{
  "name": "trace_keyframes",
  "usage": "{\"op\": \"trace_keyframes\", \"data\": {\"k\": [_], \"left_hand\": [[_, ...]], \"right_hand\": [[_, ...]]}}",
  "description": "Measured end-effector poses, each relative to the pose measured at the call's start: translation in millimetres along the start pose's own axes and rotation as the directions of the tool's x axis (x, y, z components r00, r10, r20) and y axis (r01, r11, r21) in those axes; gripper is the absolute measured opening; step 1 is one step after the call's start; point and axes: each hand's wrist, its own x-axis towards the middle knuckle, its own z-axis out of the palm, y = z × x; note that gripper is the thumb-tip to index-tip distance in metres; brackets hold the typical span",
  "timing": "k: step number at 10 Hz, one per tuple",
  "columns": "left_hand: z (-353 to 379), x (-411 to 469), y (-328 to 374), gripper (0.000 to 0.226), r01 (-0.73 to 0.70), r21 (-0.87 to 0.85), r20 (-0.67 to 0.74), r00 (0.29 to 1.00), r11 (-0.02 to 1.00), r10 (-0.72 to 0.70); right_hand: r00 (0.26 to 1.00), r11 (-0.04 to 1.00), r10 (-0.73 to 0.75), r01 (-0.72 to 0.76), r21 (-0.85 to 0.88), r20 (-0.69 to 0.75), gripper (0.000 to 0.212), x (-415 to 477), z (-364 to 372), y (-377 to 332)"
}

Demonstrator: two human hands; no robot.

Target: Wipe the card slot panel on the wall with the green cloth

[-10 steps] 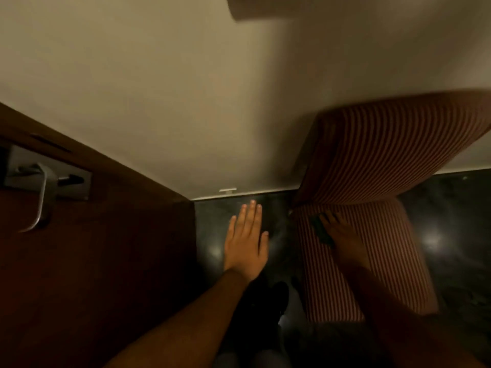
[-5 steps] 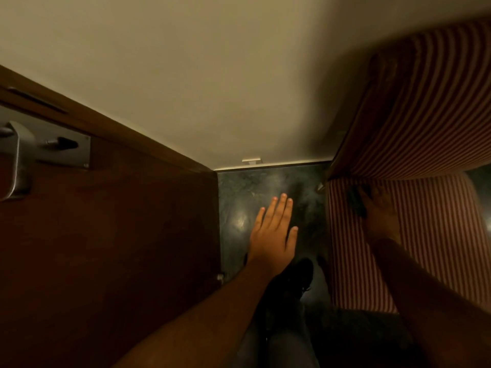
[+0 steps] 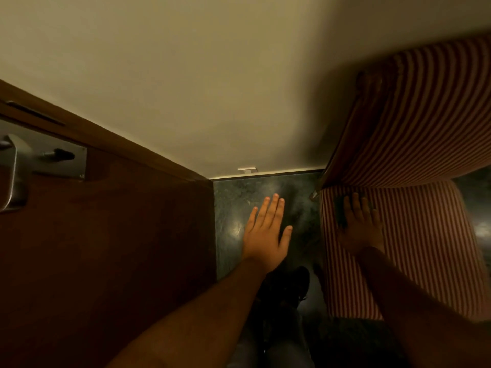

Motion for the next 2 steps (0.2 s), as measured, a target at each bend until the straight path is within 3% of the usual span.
{"op": "trace_keyframes", "data": {"k": [2], "left_hand": [[-11.7, 0.2, -3.0, 0.075, -0.001, 0.005, -0.051, 0.999, 1.000, 0.001]], "right_hand": [[0.989, 0.998, -0.049, 0.054, 0.027, -0.140, 0.072, -20.8, -21.6, -21.7]]}}
